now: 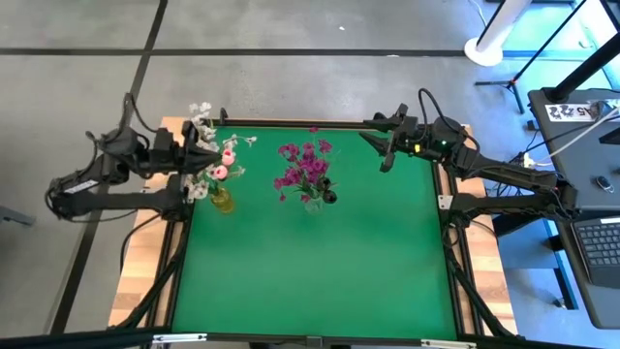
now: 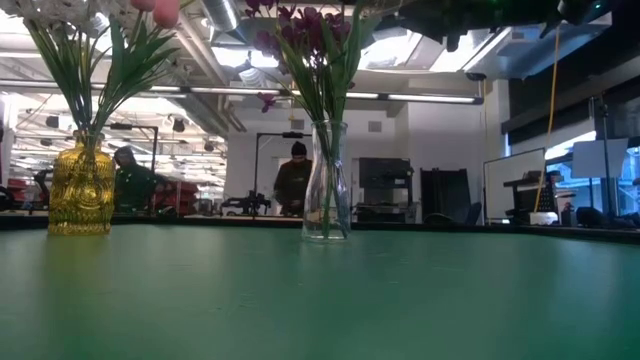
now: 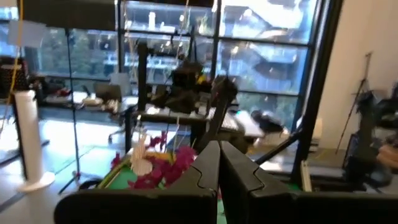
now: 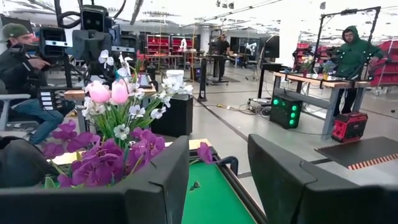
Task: Sort flowers into vase by color
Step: Return to Home Position
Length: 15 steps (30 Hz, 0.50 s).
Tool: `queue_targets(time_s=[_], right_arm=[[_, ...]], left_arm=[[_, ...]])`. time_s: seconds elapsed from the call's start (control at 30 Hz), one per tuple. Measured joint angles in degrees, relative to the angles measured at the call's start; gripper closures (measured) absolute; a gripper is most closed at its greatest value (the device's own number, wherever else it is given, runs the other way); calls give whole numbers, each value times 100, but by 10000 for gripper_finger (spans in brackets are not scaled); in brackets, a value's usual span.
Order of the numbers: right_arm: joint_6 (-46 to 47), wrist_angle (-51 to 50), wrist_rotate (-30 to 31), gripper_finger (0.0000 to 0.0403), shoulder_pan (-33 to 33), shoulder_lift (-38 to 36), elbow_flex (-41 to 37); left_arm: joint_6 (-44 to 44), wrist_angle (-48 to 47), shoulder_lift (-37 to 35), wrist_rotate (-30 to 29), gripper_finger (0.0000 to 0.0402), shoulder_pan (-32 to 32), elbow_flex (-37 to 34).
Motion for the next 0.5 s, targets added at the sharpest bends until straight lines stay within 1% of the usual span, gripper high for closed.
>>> queue_targets(time_s=[0.17, 0.3, 0.37, 0.5], right_arm=[[13, -22, 3, 240, 4, 0, 0], [35, -85, 6, 240, 4, 2, 0], [37, -85, 7, 240, 4, 2, 0], [125, -89, 4, 240, 4, 2, 0]], left_arm=[[149, 189, 489, -749, 401, -910, -9], [427, 631, 1013, -1404, 401, -1878, -9], [617, 773, 1271, -1834, 401, -2417, -9], [903, 858, 1650, -3003, 401, -3450, 101]])
